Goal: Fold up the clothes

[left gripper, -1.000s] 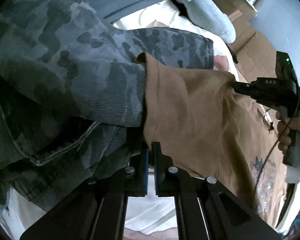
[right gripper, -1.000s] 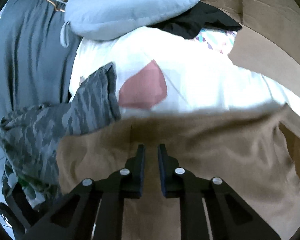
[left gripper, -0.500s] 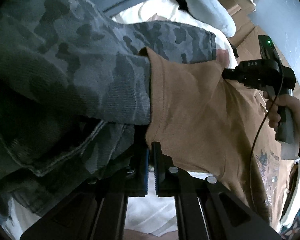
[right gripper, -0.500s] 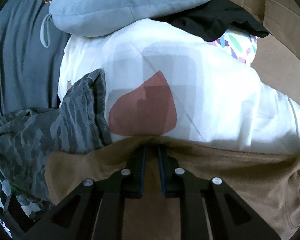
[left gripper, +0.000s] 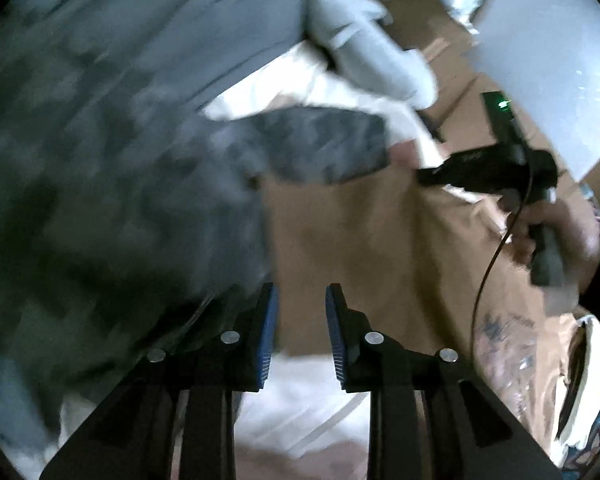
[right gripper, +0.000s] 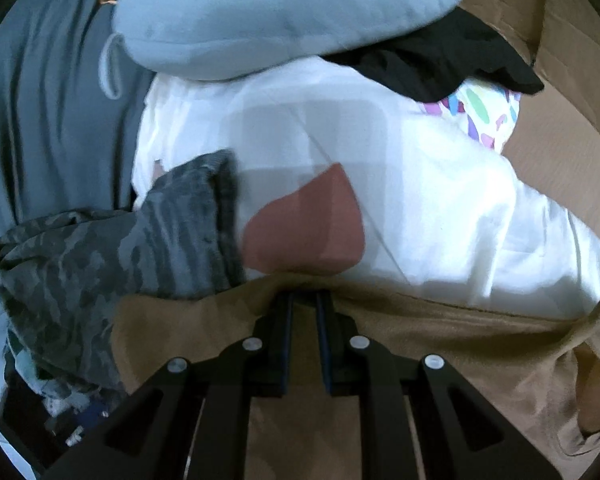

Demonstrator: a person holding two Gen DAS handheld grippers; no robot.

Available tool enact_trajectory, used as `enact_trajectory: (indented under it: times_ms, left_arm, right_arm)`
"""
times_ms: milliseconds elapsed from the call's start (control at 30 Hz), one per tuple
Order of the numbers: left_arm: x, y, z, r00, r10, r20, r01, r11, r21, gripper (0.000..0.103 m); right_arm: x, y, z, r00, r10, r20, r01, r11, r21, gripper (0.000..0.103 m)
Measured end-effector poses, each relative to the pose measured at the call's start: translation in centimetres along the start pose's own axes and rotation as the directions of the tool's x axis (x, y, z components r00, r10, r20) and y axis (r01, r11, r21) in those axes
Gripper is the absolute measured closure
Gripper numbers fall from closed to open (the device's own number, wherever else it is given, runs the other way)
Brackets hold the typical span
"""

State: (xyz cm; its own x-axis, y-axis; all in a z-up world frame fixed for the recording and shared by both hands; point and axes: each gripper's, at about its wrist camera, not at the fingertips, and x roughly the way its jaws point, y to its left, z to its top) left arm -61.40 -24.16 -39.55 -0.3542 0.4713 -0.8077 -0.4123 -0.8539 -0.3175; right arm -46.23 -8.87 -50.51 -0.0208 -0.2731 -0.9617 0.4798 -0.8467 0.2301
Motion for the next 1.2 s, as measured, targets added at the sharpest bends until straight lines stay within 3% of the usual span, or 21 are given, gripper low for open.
enact_trajectory:
  times_ms: [200, 433, 733, 1000, 1100, 1200]
  left_arm:
    - [4.8, -3.6, 4.3, 0.994, -0.104, 0.027, 0.102, 0.993, 0.054, 0.078]
    - [10.6, -7.1, 7.0, 0.986, -0.164, -0.018, 0.165, 0.982, 0.095, 0.078]
    - [14.7, -6.4, 8.0, 0.994, -0.093, -0.053, 0.097, 0.993, 0.074, 0.078]
    - [15.3, -6.8, 8.3, 0.996, -0.053, -0.071, 0.059, 0.995, 0.085, 0.078]
    - [14.1, -6.9, 8.4, 0.996, -0.054, -0.070, 0.058, 0.997, 0.049, 0.078]
    - [12.4, -7.3, 7.9, 0.997, -0.045, -0.057, 0.048, 0.997, 0.060, 0.078]
  right_arm:
    - [-0.6, 0.1, -0.6, 1.000, 0.007, 0.016, -0.008, 1.000, 0.006, 0.091]
    - [-1.9, 0.1, -2.0, 0.998, -0.012, 0.064, 0.012, 1.000, 0.010, 0.091]
    - [-0.8, 0.1, -2.0, 0.996, 0.040, 0.080, -0.039, 0.999, -0.014, 0.091]
    - [1.6, -0.7, -1.1, 0.999, 0.012, 0.049, -0.014, 0.999, 0.049, 0.091]
    - [1.3, -0.8, -1.3, 0.998, 0.011, 0.054, -0.016, 0.995, 0.096, 0.091]
    - [0.1, -0.5, -2.4, 0.997, 0.027, 0.074, -0.037, 0.992, 0.123, 0.079]
